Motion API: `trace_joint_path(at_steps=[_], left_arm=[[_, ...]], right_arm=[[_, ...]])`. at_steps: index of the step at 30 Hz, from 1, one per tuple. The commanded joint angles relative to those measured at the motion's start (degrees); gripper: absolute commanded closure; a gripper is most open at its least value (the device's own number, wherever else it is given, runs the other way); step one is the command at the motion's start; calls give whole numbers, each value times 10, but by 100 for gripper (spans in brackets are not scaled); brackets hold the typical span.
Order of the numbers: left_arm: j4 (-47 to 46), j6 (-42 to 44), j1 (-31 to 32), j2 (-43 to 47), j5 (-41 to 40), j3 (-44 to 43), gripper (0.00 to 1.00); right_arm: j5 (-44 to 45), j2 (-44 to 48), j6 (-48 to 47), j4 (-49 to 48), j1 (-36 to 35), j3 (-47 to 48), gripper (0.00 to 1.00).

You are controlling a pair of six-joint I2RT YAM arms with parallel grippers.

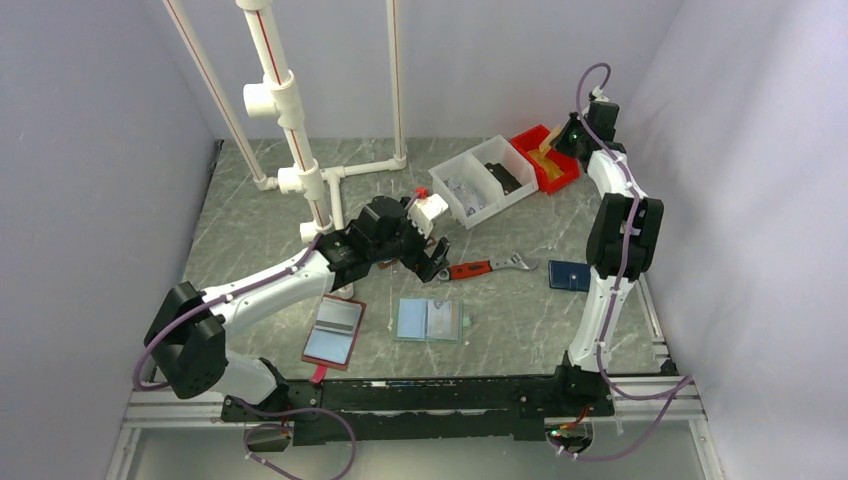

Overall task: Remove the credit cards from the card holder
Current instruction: Place the credit card in the storage box.

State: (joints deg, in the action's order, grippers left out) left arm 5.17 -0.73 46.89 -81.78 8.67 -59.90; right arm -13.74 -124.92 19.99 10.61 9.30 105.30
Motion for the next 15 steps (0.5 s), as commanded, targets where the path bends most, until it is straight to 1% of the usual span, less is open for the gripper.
trace_joint_path(at_steps=[1,15], left_arm=[[-13,20,-7,26,-5,4,1],[-14,18,-7,32,-1,6,1]], right_arm=[[8,-22,34,-19,-17,49,99],[56,-72,45,-7,-39,95,96]])
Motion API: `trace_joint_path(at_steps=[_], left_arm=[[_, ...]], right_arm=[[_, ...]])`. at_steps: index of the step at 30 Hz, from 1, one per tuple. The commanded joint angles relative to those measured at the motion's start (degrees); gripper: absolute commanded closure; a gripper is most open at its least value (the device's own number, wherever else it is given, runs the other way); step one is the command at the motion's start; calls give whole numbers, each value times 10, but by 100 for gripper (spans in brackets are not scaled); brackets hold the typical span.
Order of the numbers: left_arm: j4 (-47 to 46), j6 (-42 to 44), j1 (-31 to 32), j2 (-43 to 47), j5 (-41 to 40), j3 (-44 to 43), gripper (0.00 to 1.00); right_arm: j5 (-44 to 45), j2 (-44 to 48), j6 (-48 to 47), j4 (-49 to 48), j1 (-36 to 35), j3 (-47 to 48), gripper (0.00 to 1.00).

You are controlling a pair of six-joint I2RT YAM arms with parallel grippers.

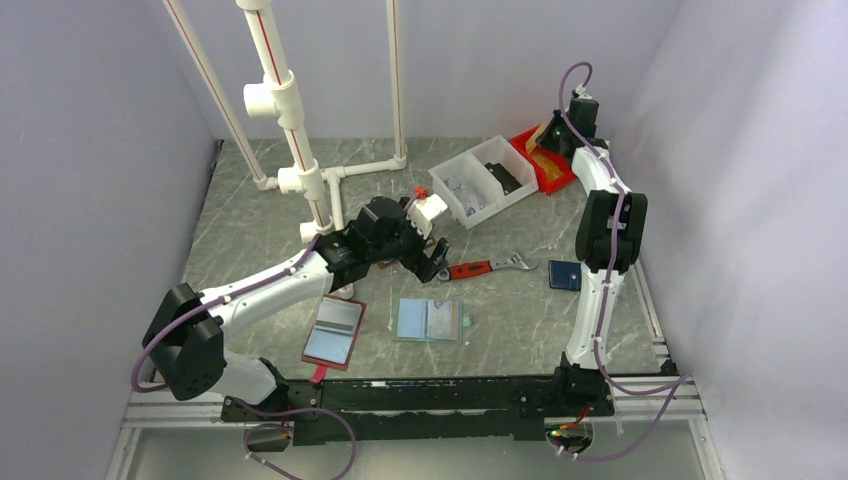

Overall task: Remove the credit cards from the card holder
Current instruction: Place the credit card in the storage box.

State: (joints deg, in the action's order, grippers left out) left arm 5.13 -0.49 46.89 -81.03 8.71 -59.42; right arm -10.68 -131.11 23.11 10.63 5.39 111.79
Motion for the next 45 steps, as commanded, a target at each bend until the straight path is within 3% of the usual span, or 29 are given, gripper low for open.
trace_joint_path(at_steps=[1,29,34,45], left_arm=[[-13,16,-7,24,-1,1,1],[-13,22,-7,35,-5,4,0],[-14,23,-7,38,-5,5,1],[-14,26,-7,52,-4,7,1]], right_arm=[[26,-12,14,-7,1,30,96],[46,13,12,-18,1,-38,89],[57,28,8,-19,1,-55,76],[77,113,-16,-36,11,-121,70]])
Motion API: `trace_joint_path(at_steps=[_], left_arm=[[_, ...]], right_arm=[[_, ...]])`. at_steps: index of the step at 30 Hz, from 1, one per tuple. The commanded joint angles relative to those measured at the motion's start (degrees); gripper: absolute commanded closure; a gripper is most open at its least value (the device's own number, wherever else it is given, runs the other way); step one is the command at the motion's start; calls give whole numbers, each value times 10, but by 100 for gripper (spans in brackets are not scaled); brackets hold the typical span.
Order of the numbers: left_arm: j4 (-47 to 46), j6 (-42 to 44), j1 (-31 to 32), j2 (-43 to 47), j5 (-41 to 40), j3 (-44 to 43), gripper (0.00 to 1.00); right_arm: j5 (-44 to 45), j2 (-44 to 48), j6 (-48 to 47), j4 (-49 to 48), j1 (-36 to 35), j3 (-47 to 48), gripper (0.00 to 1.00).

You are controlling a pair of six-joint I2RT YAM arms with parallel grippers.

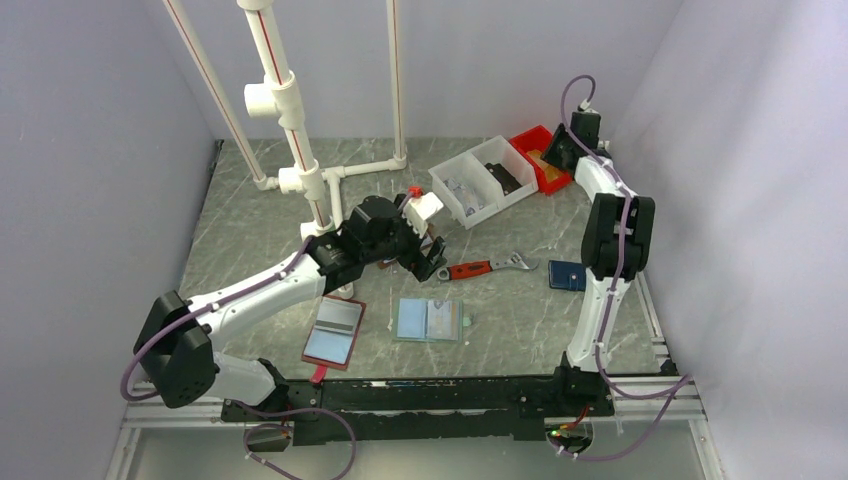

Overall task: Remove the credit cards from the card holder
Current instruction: Place the credit card in the storage box.

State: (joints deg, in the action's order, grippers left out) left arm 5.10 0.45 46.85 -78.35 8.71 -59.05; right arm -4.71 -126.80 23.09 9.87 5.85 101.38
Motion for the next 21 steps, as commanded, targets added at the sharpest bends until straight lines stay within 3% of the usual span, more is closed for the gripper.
trace_joint_path(at_steps=[1,7,9,15,17,21], left_arm=[[-15,17,-6,26,-5,3,1],[-15,18,-6,35,-6,4,1],[-14,19,-6,39,-4,3,1],[-11,16,-6,47,6,2,1],[-14,15,-6,49,8,5,1],[-7,16,-6,38,5,3,1]], right_arm=[[18,78,-17,-30,8,-28,68],[10,160,-48,-34,19,-93,66],[-24,202,-83,-34,23,-126,61],[-425,345,-294,49,48,-238,38],[-487,378,-332,103,48,-261,33],[-501,431,-397,188,50,-299,23]])
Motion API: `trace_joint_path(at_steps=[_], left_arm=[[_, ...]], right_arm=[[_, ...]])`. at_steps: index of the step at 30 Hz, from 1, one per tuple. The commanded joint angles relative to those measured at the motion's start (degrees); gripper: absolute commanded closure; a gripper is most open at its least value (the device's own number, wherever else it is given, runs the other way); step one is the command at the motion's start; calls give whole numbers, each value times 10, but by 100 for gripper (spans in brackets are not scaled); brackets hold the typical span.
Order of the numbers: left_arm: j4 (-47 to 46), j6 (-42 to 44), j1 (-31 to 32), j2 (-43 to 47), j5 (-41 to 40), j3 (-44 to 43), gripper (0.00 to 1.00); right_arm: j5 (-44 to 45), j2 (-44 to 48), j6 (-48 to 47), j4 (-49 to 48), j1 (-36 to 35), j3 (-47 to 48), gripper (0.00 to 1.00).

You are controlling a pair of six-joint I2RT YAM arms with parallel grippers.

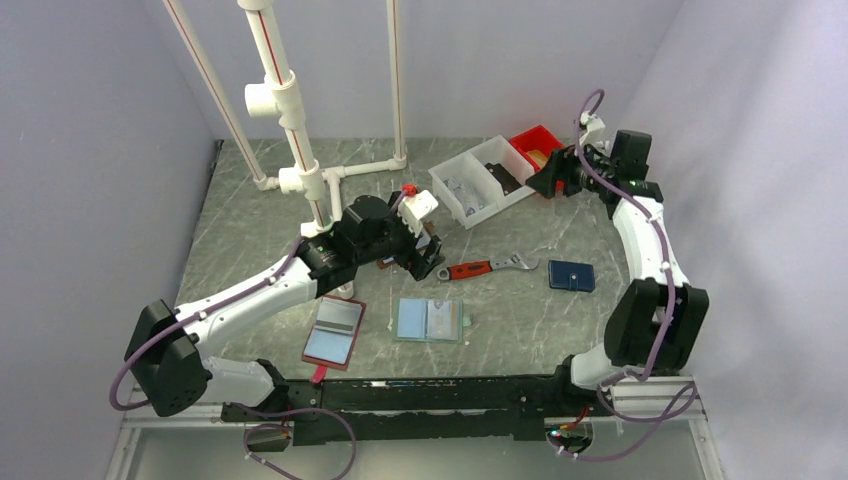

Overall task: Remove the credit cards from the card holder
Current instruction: Place the credit card in the storage box, then reset both arms

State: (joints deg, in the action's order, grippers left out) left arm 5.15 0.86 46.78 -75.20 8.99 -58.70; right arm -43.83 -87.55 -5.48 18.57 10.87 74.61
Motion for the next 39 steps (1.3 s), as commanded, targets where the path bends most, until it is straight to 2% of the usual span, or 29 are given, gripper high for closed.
trace_joint_path(at_steps=[1,3,7,11,14,19,23,27,30,35,39], left_arm=[[-5,12,-6,3,1,-2,1],[0,12,-6,-2,-2,-6,1],[2,12,-6,-2,-5,-6,1],[3,11,-6,-3,1,-8,1],[5,8,-6,-5,10,-9,1],[7,-5,-6,-8,47,-13,1],[49,-48,-6,-24,69,-37,1],[98,-118,-5,-42,97,-61,1],[91,-180,-5,-35,115,-35,1],[61,-266,5,15,95,31,1],[70,-297,36,62,40,64,1]], right_arm=[[-104,54,-134,117,0,-41,20],[-94,89,-153,131,4,-71,16],[-63,189,-151,97,17,-145,2],[-50,303,-123,28,44,-227,0],[-71,344,-86,-13,66,-278,0],[-139,364,-28,-68,143,-332,0],[-164,373,-6,-73,171,-343,0],[-183,369,-26,-38,172,-335,0],[-174,349,-26,-3,172,-313,0],[-158,313,-40,62,172,-283,0],[-168,308,-34,72,172,-274,0]])
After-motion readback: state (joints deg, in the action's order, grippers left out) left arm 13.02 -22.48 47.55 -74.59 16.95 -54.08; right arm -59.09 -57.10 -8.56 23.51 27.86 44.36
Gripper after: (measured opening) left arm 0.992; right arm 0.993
